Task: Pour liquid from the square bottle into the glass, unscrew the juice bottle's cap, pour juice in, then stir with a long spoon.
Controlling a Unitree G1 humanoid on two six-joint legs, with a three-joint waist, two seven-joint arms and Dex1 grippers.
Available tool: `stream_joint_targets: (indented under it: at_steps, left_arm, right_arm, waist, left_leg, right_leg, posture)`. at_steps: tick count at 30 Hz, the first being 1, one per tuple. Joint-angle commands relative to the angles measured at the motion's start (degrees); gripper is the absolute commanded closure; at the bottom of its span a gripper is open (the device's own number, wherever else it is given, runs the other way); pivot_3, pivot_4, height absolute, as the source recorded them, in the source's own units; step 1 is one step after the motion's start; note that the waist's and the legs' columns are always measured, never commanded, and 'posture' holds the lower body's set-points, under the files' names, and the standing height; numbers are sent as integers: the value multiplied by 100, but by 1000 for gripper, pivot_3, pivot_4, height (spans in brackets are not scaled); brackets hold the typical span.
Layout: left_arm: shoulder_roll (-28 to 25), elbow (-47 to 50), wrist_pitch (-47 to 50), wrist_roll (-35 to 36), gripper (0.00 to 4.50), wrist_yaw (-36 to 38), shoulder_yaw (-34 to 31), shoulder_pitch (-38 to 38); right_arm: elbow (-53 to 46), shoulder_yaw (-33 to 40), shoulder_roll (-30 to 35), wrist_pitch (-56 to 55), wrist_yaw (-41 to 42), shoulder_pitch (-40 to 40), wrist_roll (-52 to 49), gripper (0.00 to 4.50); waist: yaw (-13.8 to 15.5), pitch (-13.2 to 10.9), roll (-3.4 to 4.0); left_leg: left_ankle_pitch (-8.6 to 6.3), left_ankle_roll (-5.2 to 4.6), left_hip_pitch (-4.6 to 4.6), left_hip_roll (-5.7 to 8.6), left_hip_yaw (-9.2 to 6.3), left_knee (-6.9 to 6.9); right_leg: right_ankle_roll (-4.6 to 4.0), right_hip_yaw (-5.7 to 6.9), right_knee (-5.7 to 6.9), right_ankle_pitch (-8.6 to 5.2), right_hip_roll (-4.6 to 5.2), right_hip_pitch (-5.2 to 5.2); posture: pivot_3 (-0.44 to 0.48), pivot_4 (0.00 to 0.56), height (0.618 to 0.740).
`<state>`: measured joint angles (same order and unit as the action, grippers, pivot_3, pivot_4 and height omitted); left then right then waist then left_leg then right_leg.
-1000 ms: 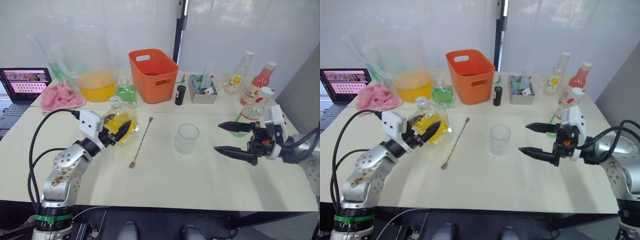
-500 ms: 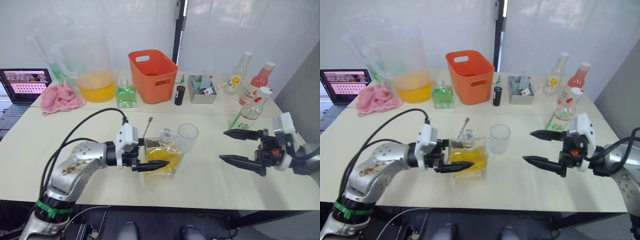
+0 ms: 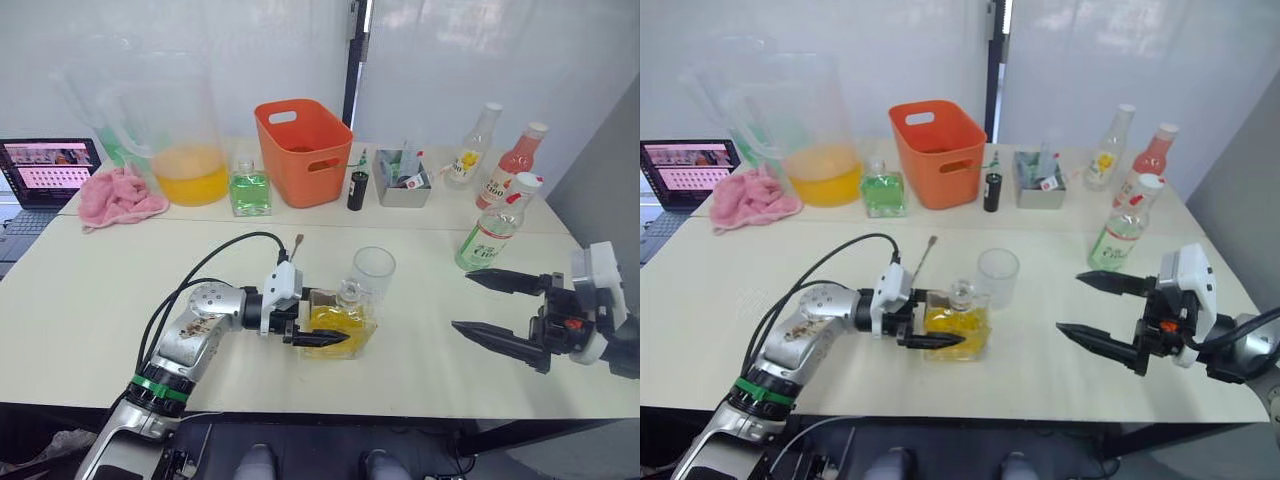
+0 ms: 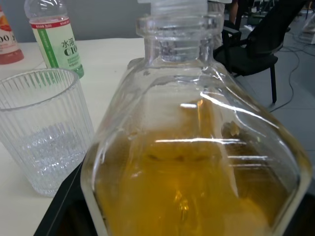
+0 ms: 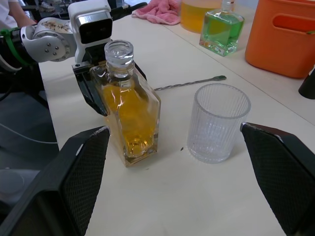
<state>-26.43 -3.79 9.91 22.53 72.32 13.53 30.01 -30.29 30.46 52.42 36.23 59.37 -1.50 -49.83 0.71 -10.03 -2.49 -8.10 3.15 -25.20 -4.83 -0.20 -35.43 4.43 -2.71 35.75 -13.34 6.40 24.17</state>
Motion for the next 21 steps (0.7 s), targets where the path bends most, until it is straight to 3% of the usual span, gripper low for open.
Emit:
stream_joint_targets:
  at_steps: [1,2,4,6,10,16,21]
  left_arm:
    - [78,-73,-215,47,1666,209,-67,151]
    - [57,-105,-187,29,1666,228,-68,138]
    - [-5,-88,-82,46,659,273,-76,98]
    - [-41,-32,-11,65,45,305,-90,69]
    - [-111,152,240,85,45,168,-169,86]
    - [-272,1010,1357,268,45,-368,-259,22]
    - [-328,1293,1527,230,45,-640,-320,-32]
  right_arm:
    - [-187,237,32,-4,-95,-27,-156,0]
    - [-195,240,39,-5,-114,-34,-171,0]
    - [-224,241,47,0,-159,-42,-207,0]
    - [-242,251,52,-5,-174,-67,-226,0]
    - [-232,219,76,-22,-177,-62,-245,0]
    - [-128,20,103,-42,-178,140,-218,0]
    - [1,-246,78,-77,-168,393,-134,0]
  waist:
    - [7,0,0]
    - [5,0,0]
    - [1,0,0]
    - [-2,0,1]
    - [-3,1,1]
    - [-16,1,2]
    - [-15,1,2]
  left_leg:
    - [0,0,0,0,0,-1]
    - [0,0,0,0,-1,-3]
    - [0,0,0,0,-1,-4]
    - [0,0,0,-1,-1,-4]
    - [0,0,0,-1,-2,-6]
    - [0,0,1,-1,-3,-14]
    - [-1,-3,0,-1,-3,-27]
  right_leg:
    - [-1,0,0,0,0,-1]
    - [-4,0,0,-2,0,-2]
    - [-7,0,0,-4,0,-3]
    - [-7,0,2,-4,0,-2]
    - [-7,0,3,-4,0,-2]
    - [-6,0,10,-4,0,-3]
    - [-7,0,11,-4,0,-6]
  posture:
    - [0,150,738]
    - [0,150,738]
    - [0,150,738]
    - [0,150,738]
    - [0,150,738]
    - [0,150,738]
    - [0,150,738]
